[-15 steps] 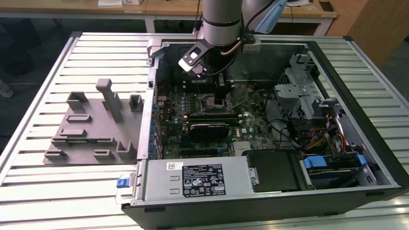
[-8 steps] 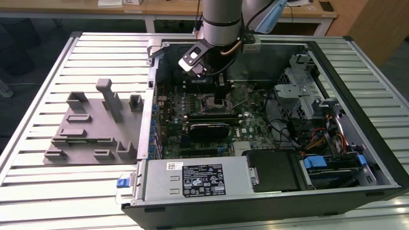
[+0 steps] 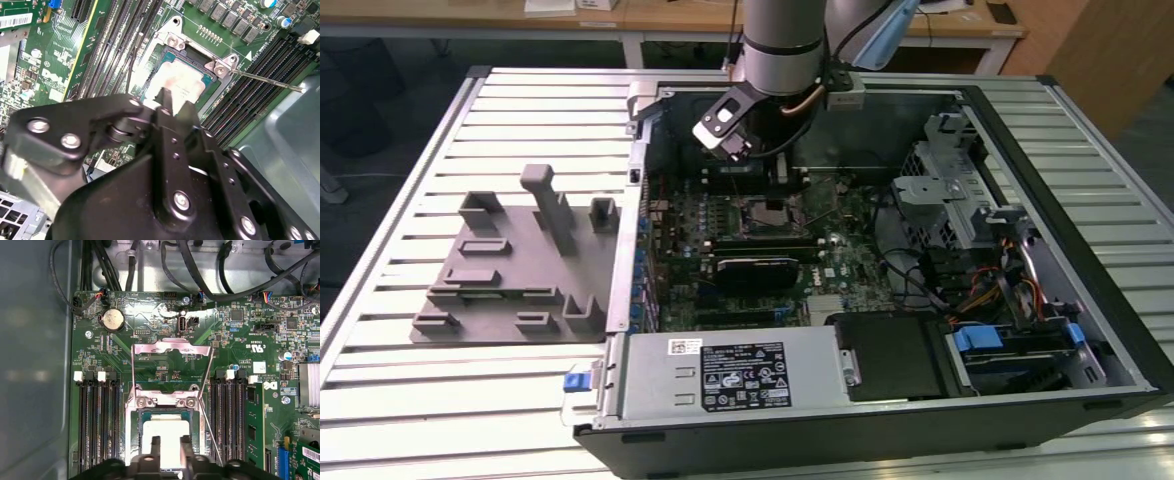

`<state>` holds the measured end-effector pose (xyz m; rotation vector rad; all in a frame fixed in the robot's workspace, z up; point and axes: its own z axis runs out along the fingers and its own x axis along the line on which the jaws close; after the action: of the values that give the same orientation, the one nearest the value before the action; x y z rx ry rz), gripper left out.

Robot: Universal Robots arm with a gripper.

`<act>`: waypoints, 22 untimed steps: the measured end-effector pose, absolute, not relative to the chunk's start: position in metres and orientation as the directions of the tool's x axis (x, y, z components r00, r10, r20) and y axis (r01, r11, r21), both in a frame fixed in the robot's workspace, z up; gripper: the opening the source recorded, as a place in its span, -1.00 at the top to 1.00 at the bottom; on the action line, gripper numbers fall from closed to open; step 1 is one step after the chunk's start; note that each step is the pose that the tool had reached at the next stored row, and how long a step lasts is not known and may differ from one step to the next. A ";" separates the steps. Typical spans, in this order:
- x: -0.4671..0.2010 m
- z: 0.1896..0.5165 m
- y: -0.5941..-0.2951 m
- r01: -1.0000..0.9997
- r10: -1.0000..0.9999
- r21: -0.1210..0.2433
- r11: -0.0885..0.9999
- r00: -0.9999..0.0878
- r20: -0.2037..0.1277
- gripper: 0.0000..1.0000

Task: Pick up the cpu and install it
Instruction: 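Place the cpu into insertion slot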

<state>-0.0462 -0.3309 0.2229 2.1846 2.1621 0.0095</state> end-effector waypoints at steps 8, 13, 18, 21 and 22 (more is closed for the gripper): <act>-0.046 0.223 -0.331 0.999 0.999 0.053 -0.009 0.012 -0.043 0.79; -0.046 0.223 -0.331 0.999 0.999 0.053 -0.009 0.011 -0.043 0.79; -0.046 0.226 -0.331 0.999 0.999 0.053 -0.009 0.011 -0.043 0.79; -0.046 0.230 -0.331 0.999 0.999 0.053 -0.009 0.012 -0.043 0.79; -0.046 0.232 -0.331 0.999 0.999 0.053 -0.009 0.012 -0.043 0.79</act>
<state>-0.0462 -0.3309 0.2321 2.1846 2.1619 0.0095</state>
